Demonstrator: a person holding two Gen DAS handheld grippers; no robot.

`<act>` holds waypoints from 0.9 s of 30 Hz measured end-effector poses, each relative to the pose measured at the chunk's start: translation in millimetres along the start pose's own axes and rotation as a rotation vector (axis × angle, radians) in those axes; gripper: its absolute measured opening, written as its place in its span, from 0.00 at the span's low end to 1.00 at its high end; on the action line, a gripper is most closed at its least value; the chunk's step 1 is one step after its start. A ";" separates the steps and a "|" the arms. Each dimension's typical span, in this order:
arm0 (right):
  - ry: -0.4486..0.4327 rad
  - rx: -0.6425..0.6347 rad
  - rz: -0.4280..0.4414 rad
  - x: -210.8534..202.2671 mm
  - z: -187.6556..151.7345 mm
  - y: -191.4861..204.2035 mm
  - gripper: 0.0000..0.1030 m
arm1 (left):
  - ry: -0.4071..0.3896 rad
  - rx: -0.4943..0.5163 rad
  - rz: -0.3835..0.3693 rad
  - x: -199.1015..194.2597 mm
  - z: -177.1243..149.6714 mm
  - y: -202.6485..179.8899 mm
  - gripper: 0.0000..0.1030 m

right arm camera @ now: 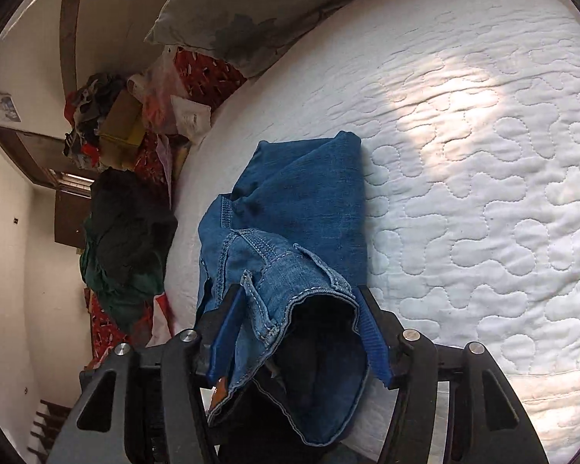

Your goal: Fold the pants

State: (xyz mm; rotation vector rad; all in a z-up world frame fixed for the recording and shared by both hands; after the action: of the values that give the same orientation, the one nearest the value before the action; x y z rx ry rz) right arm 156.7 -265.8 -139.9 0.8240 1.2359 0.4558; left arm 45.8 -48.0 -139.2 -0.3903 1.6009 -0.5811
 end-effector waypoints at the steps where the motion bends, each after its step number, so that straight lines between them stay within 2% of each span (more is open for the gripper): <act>1: 0.002 0.003 0.002 2.0 -0.3 0.8 0.59 | 0.016 0.011 -0.014 3.5 -7.7 -6.3 0.43; 6: -0.001 0.019 0.012 -2.0 0.3 0.7 0.59 | 0.064 0.039 -0.152 -1.9 -25.0 -33.8 0.44; 7: -0.002 0.020 0.020 -5.0 -0.4 0.2 0.61 | 0.056 0.055 -0.152 -5.7 -26.7 -37.0 0.44; 9: -0.002 0.003 0.011 -5.4 -1.2 1.3 0.64 | 0.014 0.065 -0.093 -6.2 -22.6 -33.2 0.56; 10: -0.001 -0.010 -0.005 -4.2 -1.7 1.2 0.64 | -0.002 0.029 -0.041 -2.2 -18.0 -23.4 0.63; 12: 0.011 -0.036 -0.026 2.4 -3.0 1.9 0.64 | 0.015 -0.070 -0.029 16.2 -0.9 -4.0 0.63; 13: 0.005 -0.059 -0.046 5.3 -2.5 3.0 0.57 | 0.043 -0.123 -0.036 24.6 2.2 7.2 0.63; 14: -0.005 -0.094 -0.083 7.6 -0.4 5.5 0.35 | 0.059 -0.151 -0.036 30.6 7.9 14.4 0.62; 15: 0.005 -0.131 -0.107 11.7 3.0 10.3 0.18 | 0.059 -0.160 -0.019 34.6 15.0 14.1 0.61; 16: 0.031 -0.151 -0.102 14.6 6.7 17.7 0.06 | 0.049 -0.148 -0.008 36.1 24.6 7.4 0.62; 19: -0.064 -0.236 -0.109 -6.7 30.9 50.6 0.06 | 0.002 -0.107 -0.010 35.2 48.0 -16.7 0.62; 21: -0.099 -0.238 -0.133 -12.0 47.3 53.5 0.06 | 0.014 -0.128 0.002 47.3 57.3 -17.3 0.62; 23: -0.063 -0.200 -0.219 2.9 57.0 28.2 0.07 | 0.063 -0.165 0.011 64.6 59.2 -7.2 0.60; 24: -0.006 -0.166 -0.258 17.2 56.8 9.8 0.09 | 0.071 -0.176 -0.001 67.3 58.4 -3.8 0.59; 26: 0.029 -0.140 -0.292 28.4 53.1 -10.4 0.28 | 0.077 -0.160 -0.040 59.7 53.2 -4.8 0.57; 27: 0.023 -0.130 -0.273 25.8 52.4 -12.5 0.29 | 0.084 -0.142 -0.053 53.9 48.3 -5.4 0.57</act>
State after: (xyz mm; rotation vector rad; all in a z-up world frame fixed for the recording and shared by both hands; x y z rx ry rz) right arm 212.4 -271.3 -160.6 0.5316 1.3040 0.3205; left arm 86.7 -89.7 -182.2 -0.5209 1.7219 -0.5312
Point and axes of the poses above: each gripper's, at about its wrist camera, not at the fingertips, and x roughly the way its jaws point, y to its left, z to its top, the point moved 8 cm from there along x, roughly the way its jaws point, and after that the axes turned 8 degrees about y, right-handed, at the moved point
